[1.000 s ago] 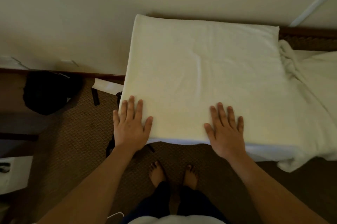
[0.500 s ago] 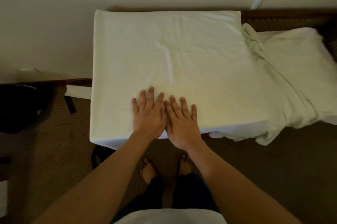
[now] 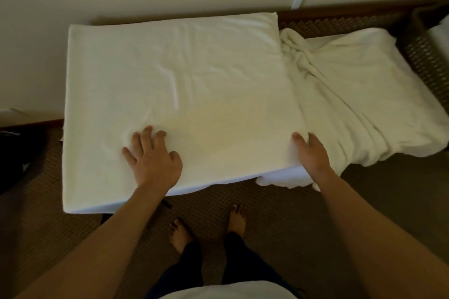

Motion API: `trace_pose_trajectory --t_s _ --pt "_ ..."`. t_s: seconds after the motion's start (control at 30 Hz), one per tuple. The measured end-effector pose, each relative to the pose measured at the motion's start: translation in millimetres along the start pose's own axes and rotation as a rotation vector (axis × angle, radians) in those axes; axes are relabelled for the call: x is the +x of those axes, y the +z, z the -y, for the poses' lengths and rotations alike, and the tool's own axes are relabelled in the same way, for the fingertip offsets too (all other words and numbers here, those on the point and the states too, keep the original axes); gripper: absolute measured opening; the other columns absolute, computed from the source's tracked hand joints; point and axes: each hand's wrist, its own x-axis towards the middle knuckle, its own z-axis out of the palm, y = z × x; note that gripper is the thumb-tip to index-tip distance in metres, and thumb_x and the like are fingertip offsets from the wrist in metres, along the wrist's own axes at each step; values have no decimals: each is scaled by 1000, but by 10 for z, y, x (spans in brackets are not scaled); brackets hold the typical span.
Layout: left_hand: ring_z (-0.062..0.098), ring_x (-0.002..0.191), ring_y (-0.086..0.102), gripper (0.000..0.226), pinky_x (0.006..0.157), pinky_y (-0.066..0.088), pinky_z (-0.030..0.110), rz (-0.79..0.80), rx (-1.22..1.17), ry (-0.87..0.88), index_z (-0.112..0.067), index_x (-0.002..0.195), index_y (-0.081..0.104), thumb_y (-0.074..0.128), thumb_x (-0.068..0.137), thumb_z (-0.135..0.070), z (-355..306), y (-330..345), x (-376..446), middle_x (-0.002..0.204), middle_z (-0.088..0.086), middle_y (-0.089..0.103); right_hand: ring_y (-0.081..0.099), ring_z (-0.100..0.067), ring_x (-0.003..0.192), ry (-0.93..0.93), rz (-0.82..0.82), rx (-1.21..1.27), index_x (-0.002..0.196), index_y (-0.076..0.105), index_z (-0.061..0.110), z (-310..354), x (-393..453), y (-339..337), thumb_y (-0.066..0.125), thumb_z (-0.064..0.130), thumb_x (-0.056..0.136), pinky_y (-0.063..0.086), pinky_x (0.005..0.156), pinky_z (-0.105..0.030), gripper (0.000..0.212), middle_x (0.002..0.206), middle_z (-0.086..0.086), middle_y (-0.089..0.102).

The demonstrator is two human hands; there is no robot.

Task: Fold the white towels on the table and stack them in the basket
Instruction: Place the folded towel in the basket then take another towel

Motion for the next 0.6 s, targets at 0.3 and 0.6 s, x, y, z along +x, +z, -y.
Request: trace_pose_trajectory --t_s 0.3,0.6 --pt "35 155 3 54 123 4 62 -26 -59 239 -25 145 41 45 91 -28 -1102 348 40 167 8 15 65 -26 107 312 234 556 117 70 12 -108 565 -371 59 44 101 53 95 -41 37 117 -8 72" --pt "30 156 6 56 125 6 57 -91 -16 218 -29 144 41 34 89 -40 -1126 441 30 167 3 18 64 -30 118 224 417 642 125 69 9 -231 692 -529 61 37 99 51 93 -39 39 124 -11 72"
